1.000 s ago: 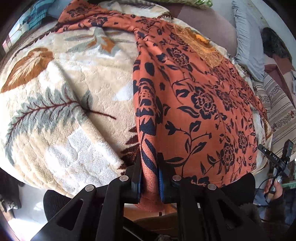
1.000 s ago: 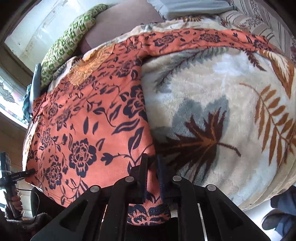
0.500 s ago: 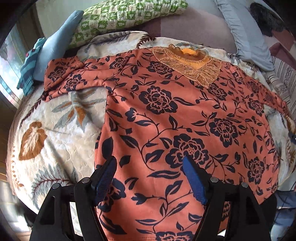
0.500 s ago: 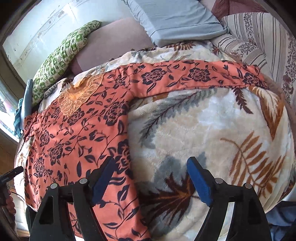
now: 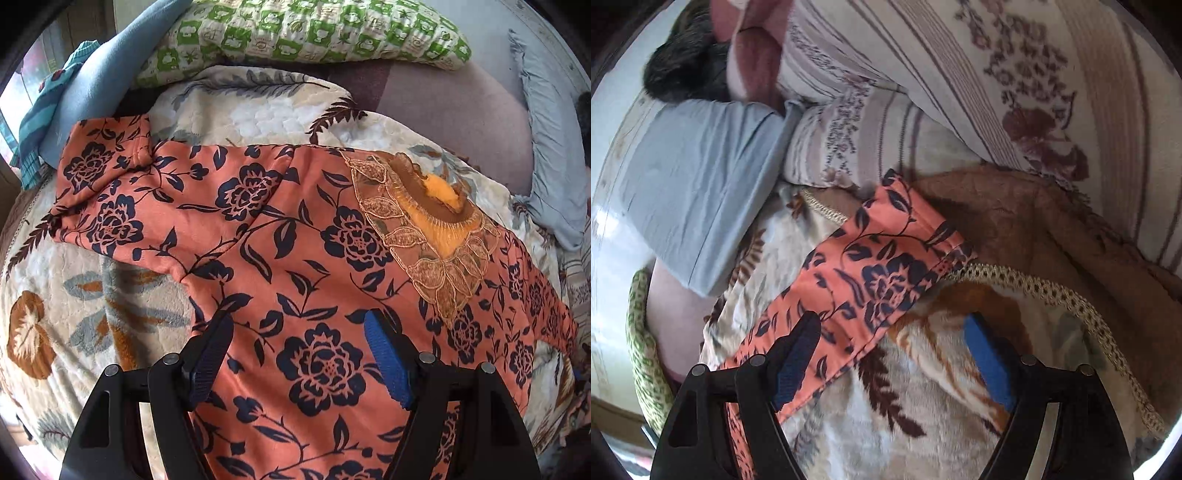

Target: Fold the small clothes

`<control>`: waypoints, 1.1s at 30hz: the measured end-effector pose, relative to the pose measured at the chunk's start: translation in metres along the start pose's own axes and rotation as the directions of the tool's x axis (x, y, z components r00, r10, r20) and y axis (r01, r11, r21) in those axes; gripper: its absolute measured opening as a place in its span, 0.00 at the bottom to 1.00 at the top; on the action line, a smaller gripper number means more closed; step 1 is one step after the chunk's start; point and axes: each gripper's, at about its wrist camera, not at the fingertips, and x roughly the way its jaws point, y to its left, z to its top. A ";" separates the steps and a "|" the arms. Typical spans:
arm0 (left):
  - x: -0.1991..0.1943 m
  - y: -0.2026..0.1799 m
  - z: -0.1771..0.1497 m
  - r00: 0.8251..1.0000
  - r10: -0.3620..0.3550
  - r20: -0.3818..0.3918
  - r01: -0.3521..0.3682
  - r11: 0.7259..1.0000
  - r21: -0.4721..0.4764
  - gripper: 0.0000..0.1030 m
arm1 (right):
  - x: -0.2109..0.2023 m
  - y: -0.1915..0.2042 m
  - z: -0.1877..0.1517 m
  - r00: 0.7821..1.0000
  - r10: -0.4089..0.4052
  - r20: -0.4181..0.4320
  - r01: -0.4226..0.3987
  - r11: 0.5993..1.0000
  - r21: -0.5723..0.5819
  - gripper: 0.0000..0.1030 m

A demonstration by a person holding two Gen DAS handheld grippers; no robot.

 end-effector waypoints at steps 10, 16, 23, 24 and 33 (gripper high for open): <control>0.080 -0.027 0.009 0.994 0.048 -0.099 -0.046 0.999 0.021 0.70 | 0.015 0.012 0.002 0.991 -0.003 0.133 0.011 0.998 -0.063 0.05; 0.052 -0.029 -0.002 0.996 -0.050 -0.071 0.051 0.999 0.018 0.70 | -0.026 0.116 -0.055 0.981 0.145 0.131 -0.081 0.912 -0.403 0.05; 0.010 0.000 -0.031 0.983 -0.159 -0.094 0.160 0.987 -0.001 0.70 | -0.026 0.279 -0.204 0.940 0.329 -0.091 -0.303 0.683 -0.664 0.05; 0.006 0.008 -0.034 0.981 -0.170 -0.096 0.170 0.985 -0.007 0.70 | -0.023 0.298 -0.231 0.929 0.345 -0.133 -0.339 0.650 -0.680 0.05; -0.052 0.086 -0.048 0.982 -0.184 -0.037 0.183 0.983 -0.025 0.70 | 0.035 0.430 -0.467 0.852 0.277 -0.445 -0.523 0.506 -0.686 0.08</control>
